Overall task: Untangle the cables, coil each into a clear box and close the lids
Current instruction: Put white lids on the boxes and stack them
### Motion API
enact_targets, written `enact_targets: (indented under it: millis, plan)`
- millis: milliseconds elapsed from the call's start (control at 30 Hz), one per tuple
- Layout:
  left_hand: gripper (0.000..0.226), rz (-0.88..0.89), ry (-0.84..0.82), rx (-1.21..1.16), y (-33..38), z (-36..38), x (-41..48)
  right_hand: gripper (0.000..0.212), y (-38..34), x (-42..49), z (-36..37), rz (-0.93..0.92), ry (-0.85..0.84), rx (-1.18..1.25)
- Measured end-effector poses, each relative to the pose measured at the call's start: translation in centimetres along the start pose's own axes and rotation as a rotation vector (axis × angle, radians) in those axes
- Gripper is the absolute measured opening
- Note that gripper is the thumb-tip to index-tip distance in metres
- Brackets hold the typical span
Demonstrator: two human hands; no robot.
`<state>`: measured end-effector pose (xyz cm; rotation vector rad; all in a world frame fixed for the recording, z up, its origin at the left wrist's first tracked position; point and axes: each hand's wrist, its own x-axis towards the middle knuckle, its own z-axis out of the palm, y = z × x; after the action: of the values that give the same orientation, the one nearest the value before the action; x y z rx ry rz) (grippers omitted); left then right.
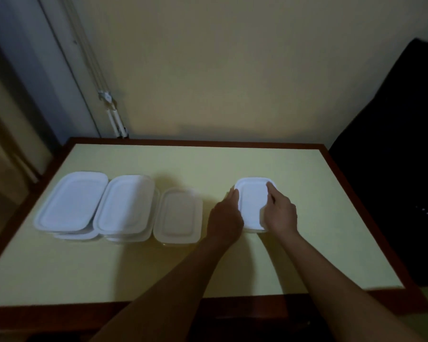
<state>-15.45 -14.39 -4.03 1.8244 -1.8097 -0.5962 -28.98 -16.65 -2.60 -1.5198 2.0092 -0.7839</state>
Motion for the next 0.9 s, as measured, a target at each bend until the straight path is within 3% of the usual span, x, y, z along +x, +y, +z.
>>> enact_targets:
  millis: [167, 333, 467, 567, 667, 767, 900]
  plan:
    - [0.050, 0.241, 0.255, 0.068, -2.9, -5.0, -0.3, 0.042, -5.1, -1.9, 1.6, -0.047, -0.009, 0.087]
    - [0.044, 0.339, 0.412, 0.171, -7.8, -11.5, -1.1, 0.041, -8.8, -4.7, 5.2, -0.094, -0.119, 0.172]
    - [0.047, 0.242, 0.394, 0.239, -12.5, -15.8, -2.4, 0.044, -10.1, -7.2, 7.9, -0.145, -0.229, 0.130]
    - [0.050, 0.123, 0.285, 0.364, -15.3, -17.8, -3.5, 0.049, -10.5, -8.2, 9.0, -0.172, -0.314, 0.109]
    - [0.060, 0.007, 0.228, 0.423, -17.9, -19.0, -4.6, 0.067, -10.9, -8.6, 9.3, -0.174, -0.383, 0.086]
    - [0.071, -0.041, 0.288, 0.439, -20.1, -20.4, -5.5, 0.085, -10.8, -8.6, 9.3, -0.187, -0.386, 0.026]
    - [0.065, -0.163, 0.371, 0.471, -22.7, -22.4, -6.9, 0.087, -10.6, -8.5, 8.8, -0.148, -0.408, 0.037]
